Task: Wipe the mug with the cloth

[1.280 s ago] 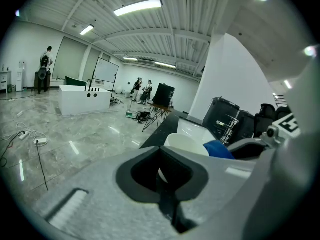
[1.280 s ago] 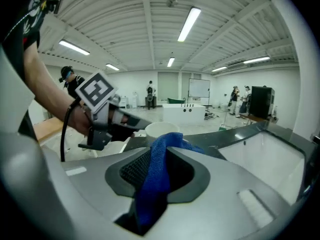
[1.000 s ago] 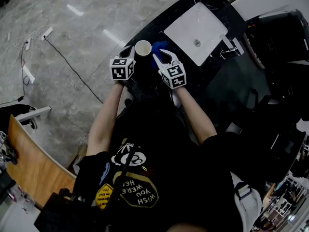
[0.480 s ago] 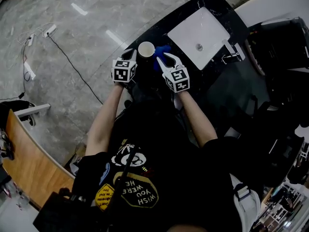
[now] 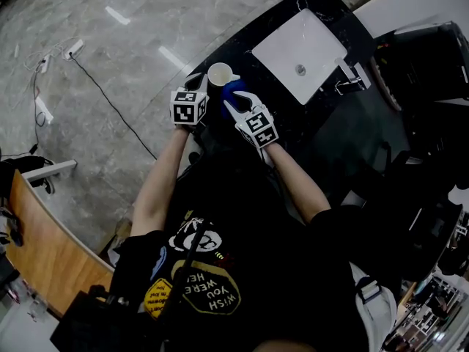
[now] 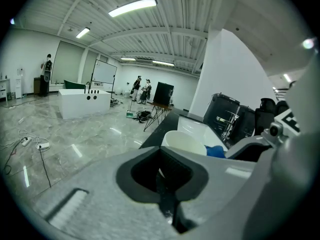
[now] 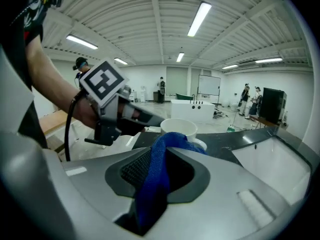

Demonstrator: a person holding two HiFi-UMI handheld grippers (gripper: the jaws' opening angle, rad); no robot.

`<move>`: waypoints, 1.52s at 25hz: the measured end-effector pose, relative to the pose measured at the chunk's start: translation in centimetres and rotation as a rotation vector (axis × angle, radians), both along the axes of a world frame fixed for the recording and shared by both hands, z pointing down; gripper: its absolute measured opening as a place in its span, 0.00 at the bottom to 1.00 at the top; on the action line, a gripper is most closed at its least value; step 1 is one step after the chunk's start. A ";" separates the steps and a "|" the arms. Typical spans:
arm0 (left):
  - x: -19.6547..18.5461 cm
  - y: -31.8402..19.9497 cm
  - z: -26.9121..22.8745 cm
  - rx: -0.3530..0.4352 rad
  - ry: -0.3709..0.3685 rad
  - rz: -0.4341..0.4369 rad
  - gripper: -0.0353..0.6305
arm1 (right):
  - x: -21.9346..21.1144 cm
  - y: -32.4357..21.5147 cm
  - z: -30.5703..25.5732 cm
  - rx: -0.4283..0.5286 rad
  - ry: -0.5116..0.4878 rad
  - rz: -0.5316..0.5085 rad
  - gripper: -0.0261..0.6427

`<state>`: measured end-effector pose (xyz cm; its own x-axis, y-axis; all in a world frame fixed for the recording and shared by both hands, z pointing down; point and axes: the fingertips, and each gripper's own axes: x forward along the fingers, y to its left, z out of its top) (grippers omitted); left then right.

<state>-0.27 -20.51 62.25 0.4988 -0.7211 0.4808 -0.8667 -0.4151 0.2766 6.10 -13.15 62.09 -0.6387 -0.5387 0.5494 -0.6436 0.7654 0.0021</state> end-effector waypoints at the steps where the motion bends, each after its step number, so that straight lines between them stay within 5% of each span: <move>1: 0.0 0.1 0.0 -0.002 -0.001 0.002 0.06 | 0.0 0.5 0.0 -0.001 0.005 -0.017 0.17; 8: -0.1 -0.2 -0.1 -0.004 -0.003 0.025 0.06 | 4.9 -5.0 -2.9 0.058 -0.044 0.229 0.16; 17: -0.3 -0.1 -0.1 -0.010 0.029 -0.004 0.06 | -0.3 -0.3 0.2 0.001 0.031 0.037 0.16; 25: -0.3 0.1 -0.1 -0.014 0.036 0.003 0.06 | 4.2 -5.5 -4.0 0.078 -0.071 0.230 0.16; 35: -0.1 -0.1 -0.4 -0.011 0.051 -0.010 0.06 | -1.5 0.8 -0.1 0.015 0.045 -0.016 0.16; 38: -0.1 0.0 -0.4 -0.013 0.054 -0.009 0.06 | -0.4 0.2 -1.3 0.038 0.019 0.024 0.16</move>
